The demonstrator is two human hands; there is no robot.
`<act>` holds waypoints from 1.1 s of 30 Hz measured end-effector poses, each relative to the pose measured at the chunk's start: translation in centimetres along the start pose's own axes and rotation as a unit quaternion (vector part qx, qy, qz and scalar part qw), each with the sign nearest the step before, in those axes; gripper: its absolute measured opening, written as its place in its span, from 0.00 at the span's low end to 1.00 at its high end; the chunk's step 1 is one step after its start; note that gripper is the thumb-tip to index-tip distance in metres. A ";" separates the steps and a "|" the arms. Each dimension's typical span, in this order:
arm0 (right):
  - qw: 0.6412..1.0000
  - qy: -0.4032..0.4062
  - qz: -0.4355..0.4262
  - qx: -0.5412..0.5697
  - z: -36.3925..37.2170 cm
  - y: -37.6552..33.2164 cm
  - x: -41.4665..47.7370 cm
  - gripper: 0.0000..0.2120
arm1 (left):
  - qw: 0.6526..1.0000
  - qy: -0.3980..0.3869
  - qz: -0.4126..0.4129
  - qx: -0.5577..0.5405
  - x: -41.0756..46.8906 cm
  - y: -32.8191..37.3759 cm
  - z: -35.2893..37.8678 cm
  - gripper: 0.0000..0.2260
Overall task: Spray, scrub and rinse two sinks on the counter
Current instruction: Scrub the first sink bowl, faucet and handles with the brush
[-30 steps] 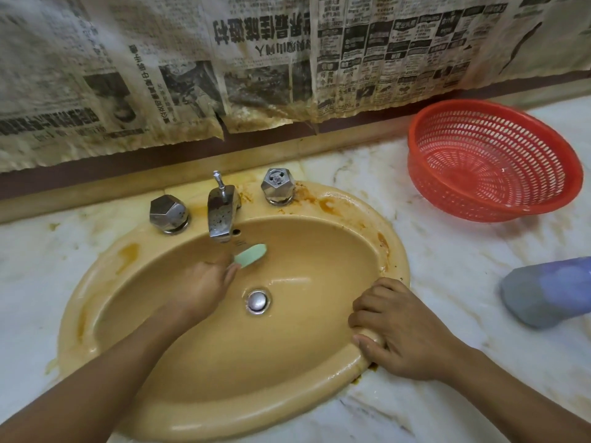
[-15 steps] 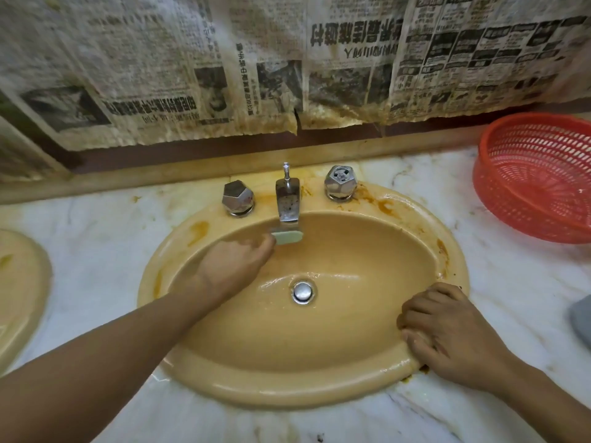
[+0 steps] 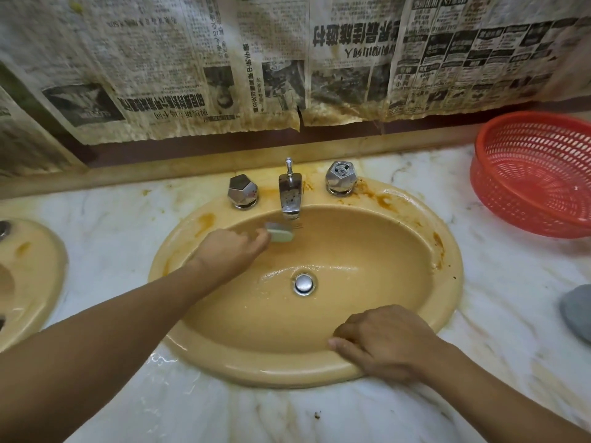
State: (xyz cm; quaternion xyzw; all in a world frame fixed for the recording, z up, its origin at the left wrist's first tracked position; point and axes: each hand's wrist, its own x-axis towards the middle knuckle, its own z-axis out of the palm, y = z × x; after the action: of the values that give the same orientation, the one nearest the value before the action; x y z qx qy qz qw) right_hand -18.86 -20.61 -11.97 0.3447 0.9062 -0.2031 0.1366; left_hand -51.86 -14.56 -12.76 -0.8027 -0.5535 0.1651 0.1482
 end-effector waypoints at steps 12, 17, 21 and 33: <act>0.999 0.042 0.019 0.018 0.0 -0.2 0.2 0.32 | 0.996 -0.083 0.021 -0.022 5.0 7.5 -3.4 0.17; 0.998 0.055 0.020 0.011 0.2 0.1 0.4 0.33 | 0.998 -0.061 -0.021 -0.028 3.7 5.6 -2.4 0.21; 0.998 0.060 0.022 0.007 0.1 0.0 0.2 0.31 | 0.995 -0.092 0.029 -0.016 3.2 4.5 -1.6 0.22; 0.998 0.056 0.031 0.007 -0.2 -0.2 0.1 0.29 | 0.986 -0.014 -0.073 -0.149 2.3 2.5 -0.2 0.17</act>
State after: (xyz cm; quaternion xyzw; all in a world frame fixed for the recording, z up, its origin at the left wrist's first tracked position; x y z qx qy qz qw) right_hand -19.12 -20.59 -11.79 0.3845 0.9000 -0.1851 0.0891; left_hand -48.96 -13.27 -13.89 -0.7710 -0.6309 0.0807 0.0308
